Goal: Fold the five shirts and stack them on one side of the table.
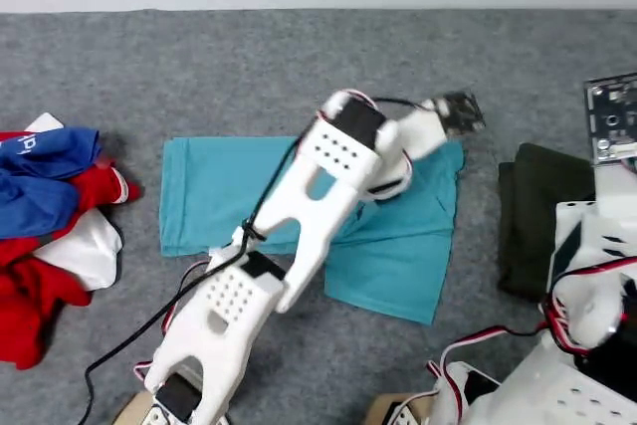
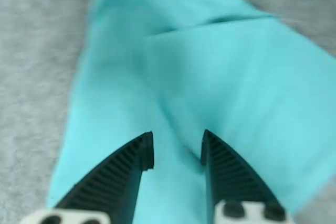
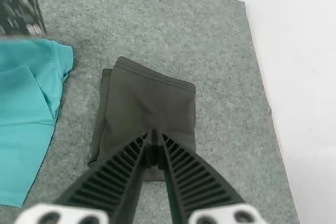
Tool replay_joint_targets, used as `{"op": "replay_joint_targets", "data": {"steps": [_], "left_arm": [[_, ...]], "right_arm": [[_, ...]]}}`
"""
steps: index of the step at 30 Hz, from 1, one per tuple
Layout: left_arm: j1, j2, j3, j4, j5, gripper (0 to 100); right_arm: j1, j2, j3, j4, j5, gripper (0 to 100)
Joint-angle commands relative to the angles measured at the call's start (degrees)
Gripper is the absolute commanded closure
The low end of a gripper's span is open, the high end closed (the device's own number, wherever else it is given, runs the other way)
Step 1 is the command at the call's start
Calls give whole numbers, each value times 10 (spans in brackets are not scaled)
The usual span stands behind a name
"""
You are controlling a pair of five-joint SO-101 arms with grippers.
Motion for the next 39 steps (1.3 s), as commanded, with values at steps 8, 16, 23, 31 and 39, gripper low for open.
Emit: {"op": "replay_joint_targets", "data": {"steps": [8,16,23,31,39], "left_arm": [[-59,-75,180,-50,-31,845],[-120,-36,195,-96,-61,845],[-106,-40,143,-53,-60,845],[-52,-73,62,18,-33,899],[79,-195,268,16,-15,891]], "right_arm": [[7,-6,1,22,-6,989],[7,-6,1,22,-6,989],[7,-7,1,22,-6,989],[9,-12,1,22,-5,989],[10,-27,1,22,-4,989]]}}
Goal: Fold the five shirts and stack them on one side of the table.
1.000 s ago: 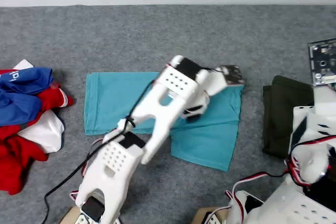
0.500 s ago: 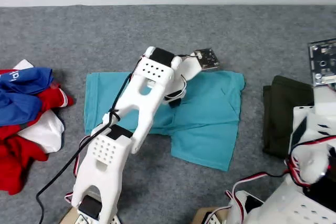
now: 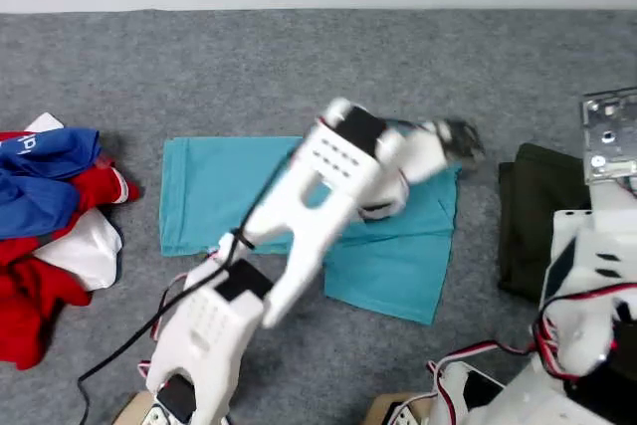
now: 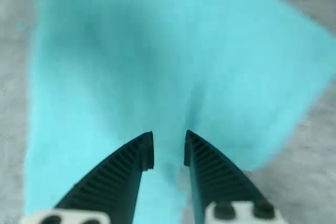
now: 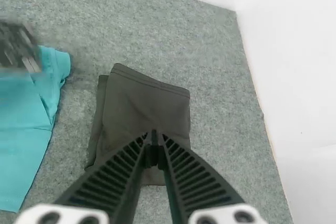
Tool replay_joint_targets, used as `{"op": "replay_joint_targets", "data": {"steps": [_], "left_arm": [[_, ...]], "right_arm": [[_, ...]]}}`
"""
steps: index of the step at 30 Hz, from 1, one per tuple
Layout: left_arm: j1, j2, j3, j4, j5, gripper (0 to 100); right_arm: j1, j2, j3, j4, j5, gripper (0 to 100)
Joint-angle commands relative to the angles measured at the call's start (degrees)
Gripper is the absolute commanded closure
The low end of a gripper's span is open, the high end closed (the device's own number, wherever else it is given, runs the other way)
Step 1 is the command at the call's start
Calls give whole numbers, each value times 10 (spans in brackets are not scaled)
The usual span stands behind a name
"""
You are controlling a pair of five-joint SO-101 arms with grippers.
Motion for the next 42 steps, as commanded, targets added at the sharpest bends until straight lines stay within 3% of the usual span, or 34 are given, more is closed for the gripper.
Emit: {"op": "replay_joint_targets", "data": {"steps": [1,6,14,17,20,28,34,42], "left_arm": [[62,-72,87,17,14,877],[111,-74,183,-15,16,841],[108,-40,260,-127,16,809],[99,-2,255,-142,17,810],[100,14,240,-139,17,873],[99,12,155,-74,14,987],[47,18,54,-62,13,994],[-10,48,35,-127,13,992]], "right_arm": [[10,1,1,22,-4,989],[10,2,8,22,-5,989],[10,-3,41,22,-5,989],[10,-3,41,22,-4,989],[10,-3,41,22,-4,989],[10,-3,41,22,-4,989],[10,-3,41,22,-4,989],[9,-3,43,22,-4,989]]}}
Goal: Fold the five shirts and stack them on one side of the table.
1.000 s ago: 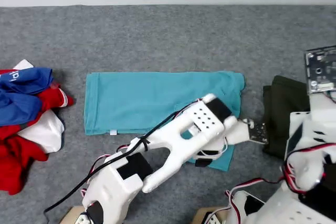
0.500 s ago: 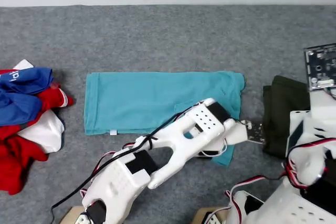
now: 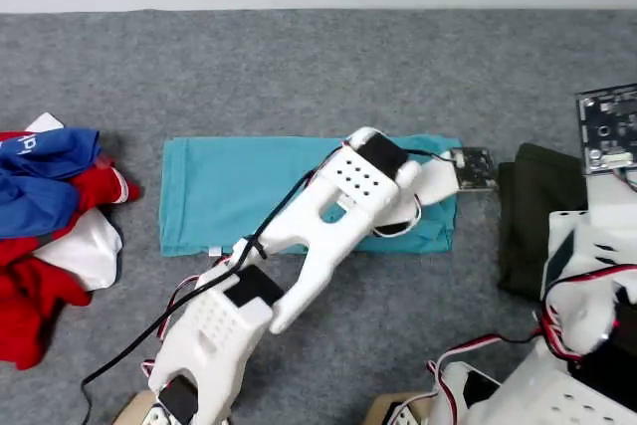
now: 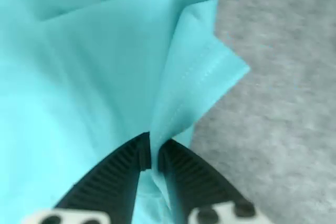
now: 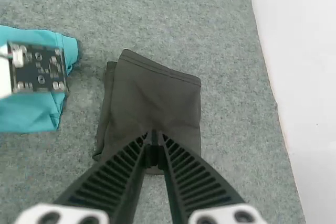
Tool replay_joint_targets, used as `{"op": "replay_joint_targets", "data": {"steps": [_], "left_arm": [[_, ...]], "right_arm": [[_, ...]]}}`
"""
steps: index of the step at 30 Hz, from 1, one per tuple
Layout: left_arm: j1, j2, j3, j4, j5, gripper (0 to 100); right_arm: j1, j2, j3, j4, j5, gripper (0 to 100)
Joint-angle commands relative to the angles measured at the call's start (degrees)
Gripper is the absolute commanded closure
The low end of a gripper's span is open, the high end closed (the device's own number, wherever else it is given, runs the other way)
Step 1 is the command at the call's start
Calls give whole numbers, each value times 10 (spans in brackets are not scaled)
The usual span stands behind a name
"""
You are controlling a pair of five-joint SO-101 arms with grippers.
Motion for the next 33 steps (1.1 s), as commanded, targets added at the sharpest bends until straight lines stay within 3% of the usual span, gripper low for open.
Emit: {"op": "replay_joint_targets", "data": {"steps": [1,8,23,28,31,33], "left_arm": [[-24,13,-19,-33,0,992],[-76,68,-58,-70,3,944],[-114,164,-289,11,1,841],[-123,158,-328,69,2,850],[-127,144,-375,121,6,911],[-146,125,-378,120,49,957]], "right_arm": [[9,-3,-1,22,-4,989],[8,-2,-1,22,-4,989],[8,-2,0,22,-4,989],[10,-3,0,22,-4,989],[10,-3,0,22,-4,989],[10,-3,0,22,-4,989]]}}
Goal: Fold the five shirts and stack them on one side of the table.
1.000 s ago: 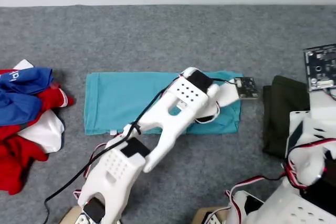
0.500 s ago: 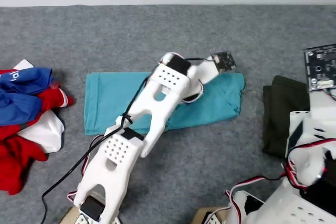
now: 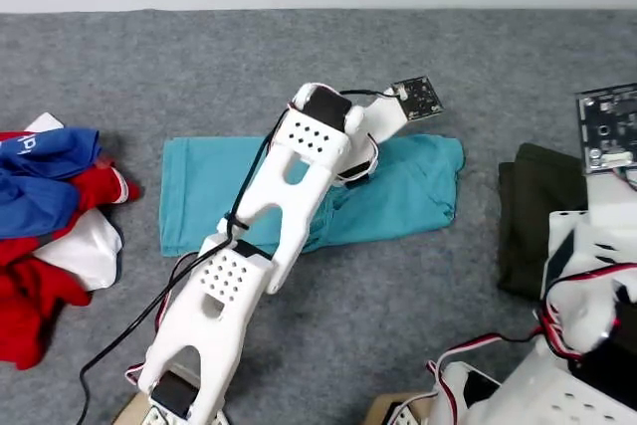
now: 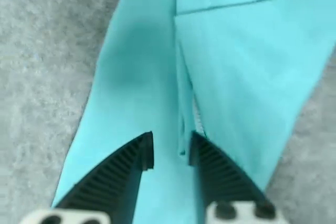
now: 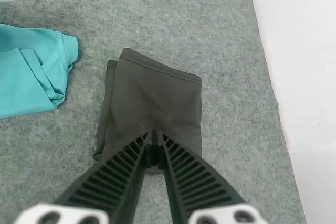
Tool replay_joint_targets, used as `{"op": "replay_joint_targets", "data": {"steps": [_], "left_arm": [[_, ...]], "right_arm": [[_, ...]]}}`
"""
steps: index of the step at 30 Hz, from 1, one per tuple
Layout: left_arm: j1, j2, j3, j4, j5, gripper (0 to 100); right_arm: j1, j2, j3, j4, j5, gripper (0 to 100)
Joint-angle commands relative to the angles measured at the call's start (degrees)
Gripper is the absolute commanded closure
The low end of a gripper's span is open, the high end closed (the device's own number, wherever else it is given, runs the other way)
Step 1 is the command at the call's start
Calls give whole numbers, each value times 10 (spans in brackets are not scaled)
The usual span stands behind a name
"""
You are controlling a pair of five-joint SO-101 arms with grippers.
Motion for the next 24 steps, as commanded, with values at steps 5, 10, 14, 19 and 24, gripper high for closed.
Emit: {"op": "replay_joint_targets", "data": {"steps": [5,10,14,19,24], "left_arm": [[-76,-118,40,22,148,974],[-173,-191,160,21,215,948],[-273,-241,228,20,215,863],[-371,-233,262,19,197,798],[-412,-178,263,19,180,789]], "right_arm": [[10,-4,0,22,-4,989],[9,-3,0,22,-4,989],[7,0,0,22,-4,989],[7,1,0,22,-4,989],[7,1,0,22,-4,989]]}}
